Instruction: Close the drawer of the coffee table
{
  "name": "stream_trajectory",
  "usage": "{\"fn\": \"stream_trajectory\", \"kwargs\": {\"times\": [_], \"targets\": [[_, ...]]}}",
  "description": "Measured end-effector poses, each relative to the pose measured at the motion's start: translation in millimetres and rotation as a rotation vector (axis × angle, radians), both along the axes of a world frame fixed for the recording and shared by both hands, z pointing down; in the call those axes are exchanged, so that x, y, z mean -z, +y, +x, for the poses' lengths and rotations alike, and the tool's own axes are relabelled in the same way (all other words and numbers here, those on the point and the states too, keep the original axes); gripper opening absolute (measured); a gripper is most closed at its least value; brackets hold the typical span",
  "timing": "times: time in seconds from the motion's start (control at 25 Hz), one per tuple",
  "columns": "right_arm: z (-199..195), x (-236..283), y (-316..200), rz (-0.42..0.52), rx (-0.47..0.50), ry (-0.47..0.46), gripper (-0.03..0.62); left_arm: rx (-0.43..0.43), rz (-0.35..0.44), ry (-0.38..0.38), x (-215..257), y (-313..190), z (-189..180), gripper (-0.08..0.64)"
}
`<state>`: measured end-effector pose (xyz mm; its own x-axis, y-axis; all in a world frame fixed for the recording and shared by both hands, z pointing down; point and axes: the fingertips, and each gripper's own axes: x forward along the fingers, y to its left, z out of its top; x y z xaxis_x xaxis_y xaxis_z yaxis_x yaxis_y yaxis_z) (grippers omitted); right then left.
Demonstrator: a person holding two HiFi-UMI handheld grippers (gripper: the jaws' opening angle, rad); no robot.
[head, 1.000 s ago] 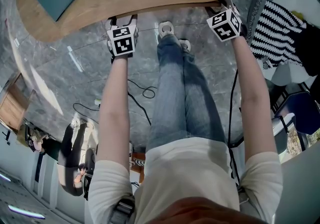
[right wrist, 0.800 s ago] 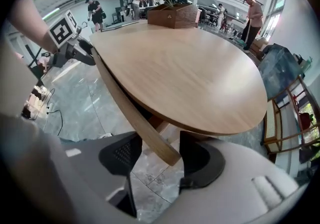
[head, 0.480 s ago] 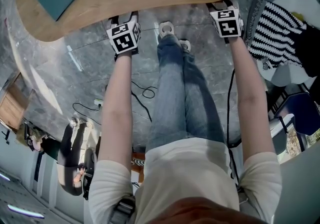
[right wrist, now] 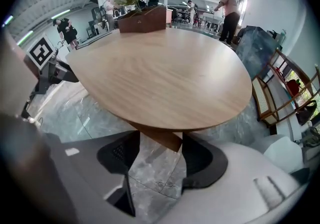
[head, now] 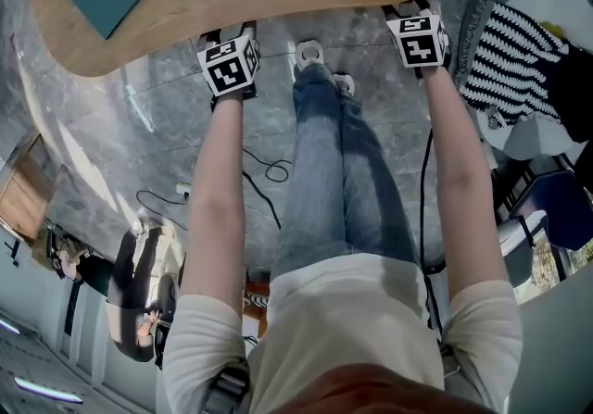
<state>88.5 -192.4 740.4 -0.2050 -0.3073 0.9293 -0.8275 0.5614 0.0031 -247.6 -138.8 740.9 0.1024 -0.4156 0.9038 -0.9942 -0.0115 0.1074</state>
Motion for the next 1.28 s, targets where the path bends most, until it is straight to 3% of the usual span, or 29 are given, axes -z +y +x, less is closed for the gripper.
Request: {"fn": "stream_trajectory", "kwargs": {"times": [0.16,0.36,0.52,0.84,1.0,1.28], "targets": [[2,4,1,0.02,-0.016,0.006,0.261,0.027,0.016,-0.009,5,1,0,0.295],[9,12,6,0.058,-0.107,-0.011,0.23,0.086,0.059,-0.019,18,8,0,0.249],[15,26,13,0.094,-0.19,-0.035,0.16,0.139,0.107,-0.029,34,19,1,0.175],[13,63,38,0.187,-0.247,-0.14,0.003,0.203,0.178,0.006,59,48,23,0.013],[9,88,55,0.232,-0.274,-0.197,0.003,0.219,0.212,0.028,77,66,37,0.002],[-2,144,87,0.305,-0.239,-0.265,0.003,0.164,0.247,0.042,118,95,63,0.002]]}}
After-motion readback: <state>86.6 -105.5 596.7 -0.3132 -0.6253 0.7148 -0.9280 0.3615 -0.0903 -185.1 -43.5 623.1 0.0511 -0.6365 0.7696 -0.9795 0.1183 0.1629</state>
